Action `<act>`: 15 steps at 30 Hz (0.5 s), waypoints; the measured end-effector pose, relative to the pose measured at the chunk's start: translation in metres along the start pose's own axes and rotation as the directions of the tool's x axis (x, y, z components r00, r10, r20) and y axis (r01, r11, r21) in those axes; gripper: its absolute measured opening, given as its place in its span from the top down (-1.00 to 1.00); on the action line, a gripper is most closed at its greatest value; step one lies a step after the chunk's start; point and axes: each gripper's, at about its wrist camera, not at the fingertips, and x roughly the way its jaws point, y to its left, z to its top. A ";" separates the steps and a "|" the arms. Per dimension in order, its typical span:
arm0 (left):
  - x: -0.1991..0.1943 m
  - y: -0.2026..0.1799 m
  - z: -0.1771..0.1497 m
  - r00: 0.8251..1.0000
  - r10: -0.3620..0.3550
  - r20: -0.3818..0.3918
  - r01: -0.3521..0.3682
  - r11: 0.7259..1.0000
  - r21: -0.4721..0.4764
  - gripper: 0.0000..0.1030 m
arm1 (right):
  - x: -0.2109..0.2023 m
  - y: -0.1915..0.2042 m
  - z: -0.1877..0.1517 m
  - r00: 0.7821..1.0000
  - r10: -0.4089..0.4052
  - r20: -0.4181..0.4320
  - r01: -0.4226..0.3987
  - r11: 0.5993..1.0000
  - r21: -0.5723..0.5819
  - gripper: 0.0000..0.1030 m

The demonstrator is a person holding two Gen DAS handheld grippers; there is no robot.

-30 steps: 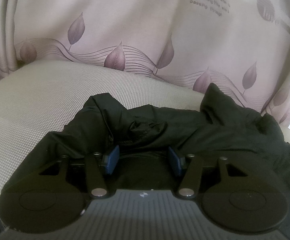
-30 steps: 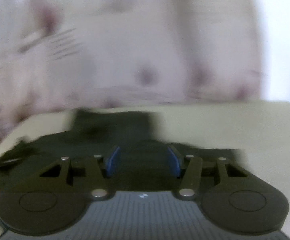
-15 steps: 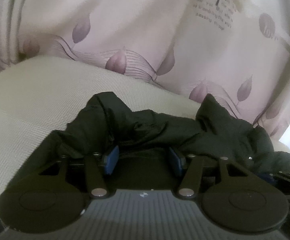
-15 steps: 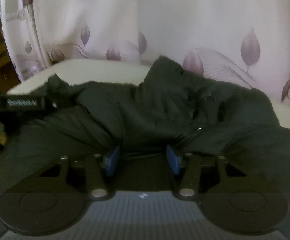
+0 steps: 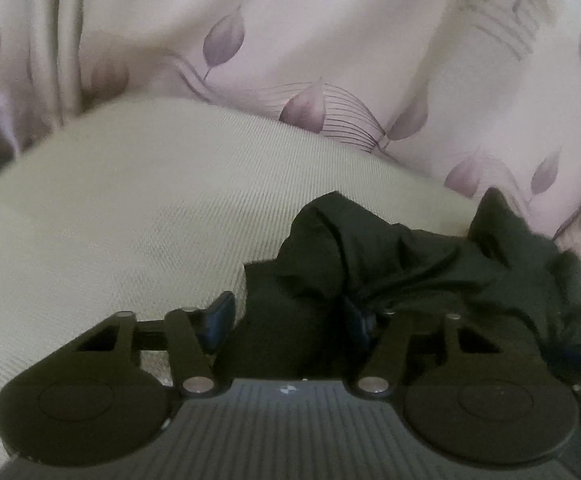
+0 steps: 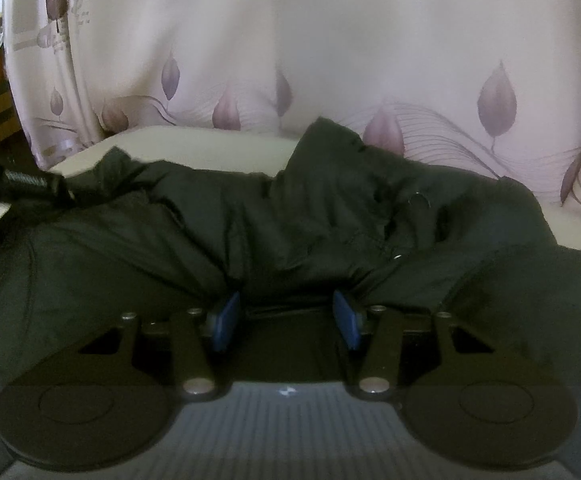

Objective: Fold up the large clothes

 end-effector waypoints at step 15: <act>-0.014 0.042 0.017 0.963 -0.207 -0.174 0.217 0.975 0.041 -0.53 | -0.004 -0.002 -0.005 1.000 0.010 0.025 -0.010 1.000 0.016 0.01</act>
